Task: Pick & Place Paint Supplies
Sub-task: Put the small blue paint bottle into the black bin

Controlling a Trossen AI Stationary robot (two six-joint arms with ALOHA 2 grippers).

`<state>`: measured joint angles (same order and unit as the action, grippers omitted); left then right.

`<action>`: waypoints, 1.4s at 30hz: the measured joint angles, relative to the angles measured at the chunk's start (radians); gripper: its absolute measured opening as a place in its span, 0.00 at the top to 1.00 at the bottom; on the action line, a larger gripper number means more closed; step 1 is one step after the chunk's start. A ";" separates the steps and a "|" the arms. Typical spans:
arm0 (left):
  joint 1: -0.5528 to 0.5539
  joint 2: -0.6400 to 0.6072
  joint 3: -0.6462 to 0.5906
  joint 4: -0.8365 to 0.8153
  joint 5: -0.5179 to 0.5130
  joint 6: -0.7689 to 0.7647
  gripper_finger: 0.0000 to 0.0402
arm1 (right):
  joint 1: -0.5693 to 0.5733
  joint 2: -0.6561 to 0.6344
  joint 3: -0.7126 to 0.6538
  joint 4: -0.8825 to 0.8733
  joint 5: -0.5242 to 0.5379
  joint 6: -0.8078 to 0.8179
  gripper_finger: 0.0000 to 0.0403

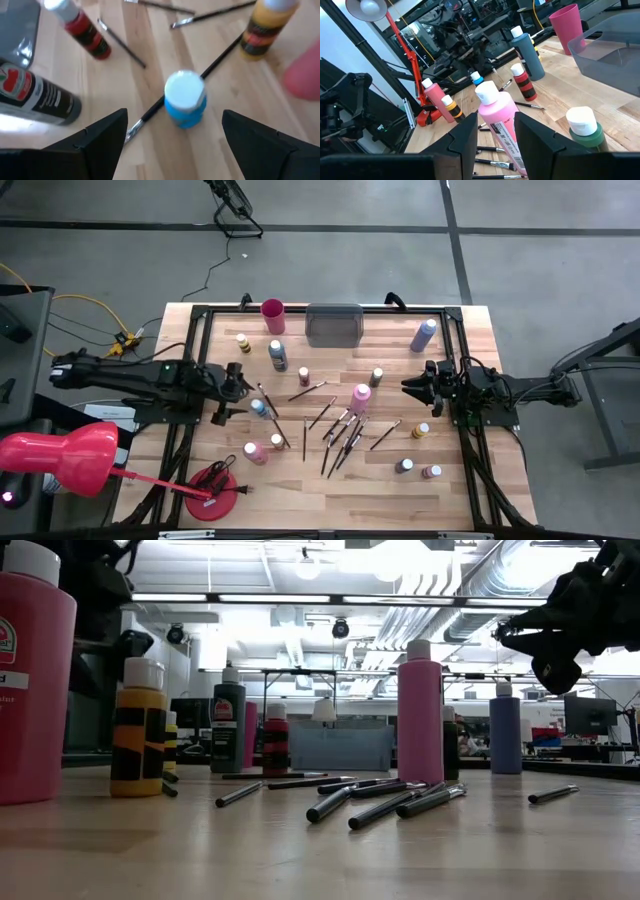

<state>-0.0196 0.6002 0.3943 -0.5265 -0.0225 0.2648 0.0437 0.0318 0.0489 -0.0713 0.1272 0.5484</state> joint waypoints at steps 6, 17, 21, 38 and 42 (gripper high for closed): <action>0.000 0.049 -0.001 0.059 -0.009 -0.004 0.20 | 0.000 0.000 0.000 0.000 0.000 0.000 0.69; 0.000 0.105 -0.019 0.150 0.018 -0.077 0.21 | 0.000 0.000 0.000 0.000 0.000 0.000 0.69; 0.000 0.105 -0.019 0.146 0.045 -0.092 0.29 | 0.000 0.000 0.000 0.000 0.000 0.000 0.69; 0.000 0.105 -0.019 0.130 0.068 -0.089 0.69 | 0.000 0.000 0.000 0.000 0.000 0.000 0.69; 0.000 0.105 -0.019 0.132 0.065 -0.068 0.66 | 0.000 0.000 0.000 0.000 0.000 0.000 0.69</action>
<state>-0.0196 0.7052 0.3752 -0.3945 0.0425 0.1970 0.0441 0.0315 0.0490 -0.0715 0.1272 0.5484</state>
